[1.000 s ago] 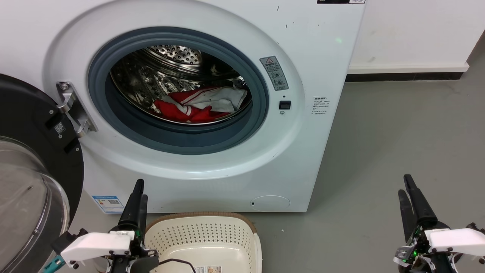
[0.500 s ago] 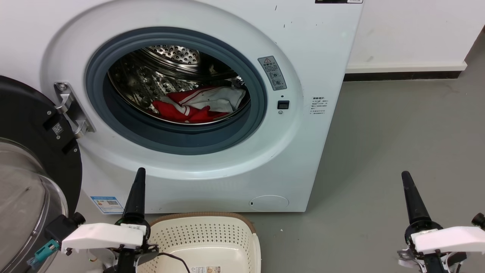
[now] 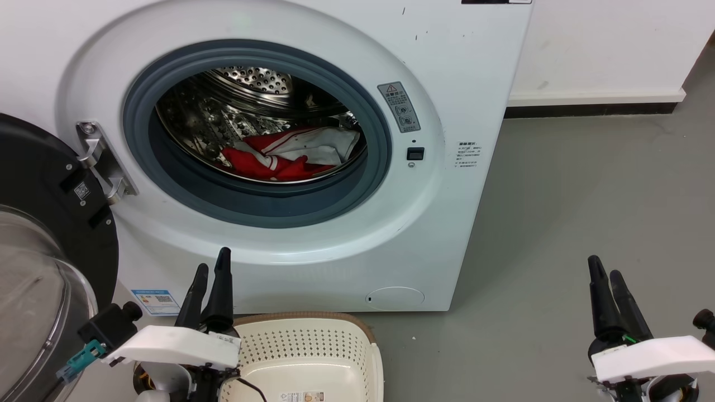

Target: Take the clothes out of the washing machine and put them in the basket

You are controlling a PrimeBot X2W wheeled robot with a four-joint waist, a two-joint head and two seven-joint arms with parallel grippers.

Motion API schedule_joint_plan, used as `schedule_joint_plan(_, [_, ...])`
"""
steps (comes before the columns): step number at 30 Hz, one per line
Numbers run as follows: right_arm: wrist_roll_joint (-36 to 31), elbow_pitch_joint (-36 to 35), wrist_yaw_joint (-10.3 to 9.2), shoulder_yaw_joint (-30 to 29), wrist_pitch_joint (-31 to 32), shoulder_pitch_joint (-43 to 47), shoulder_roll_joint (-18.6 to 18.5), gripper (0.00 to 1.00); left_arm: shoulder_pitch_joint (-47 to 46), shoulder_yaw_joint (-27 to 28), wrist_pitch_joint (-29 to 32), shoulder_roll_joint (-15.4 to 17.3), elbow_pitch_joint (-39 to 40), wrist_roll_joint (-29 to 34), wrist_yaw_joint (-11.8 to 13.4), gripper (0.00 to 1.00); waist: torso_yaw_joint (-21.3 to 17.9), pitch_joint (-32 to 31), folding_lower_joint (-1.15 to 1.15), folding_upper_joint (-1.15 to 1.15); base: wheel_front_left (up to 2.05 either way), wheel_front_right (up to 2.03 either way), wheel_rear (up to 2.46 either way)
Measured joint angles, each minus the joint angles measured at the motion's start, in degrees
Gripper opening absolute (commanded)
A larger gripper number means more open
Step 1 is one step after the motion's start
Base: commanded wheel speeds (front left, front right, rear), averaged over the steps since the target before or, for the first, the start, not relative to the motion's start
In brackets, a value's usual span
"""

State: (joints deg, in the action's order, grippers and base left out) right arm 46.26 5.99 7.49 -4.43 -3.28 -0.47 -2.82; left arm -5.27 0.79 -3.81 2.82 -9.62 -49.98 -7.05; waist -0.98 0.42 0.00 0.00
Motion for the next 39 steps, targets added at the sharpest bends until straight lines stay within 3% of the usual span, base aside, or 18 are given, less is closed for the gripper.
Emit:
schedule_joint_plan(12, [-12.37,-2.97,0.0,0.67,-0.82,1.53,0.0,1.0,-0.26,-0.9,-2.11,0.03,-1.08,10.76,0.75,1.0,-0.21,-0.12,0.0,0.0,0.0,0.0,0.0])
schedule_joint_plan(39, [-32.18,-8.09,0.0,0.73,-1.24,4.08,-0.01,1.0,-0.94,-3.42,-6.47,0.86,-1.65,29.73,3.3,1.0,-0.67,-0.12,0.0,0.0,0.0,0.0,0.0])
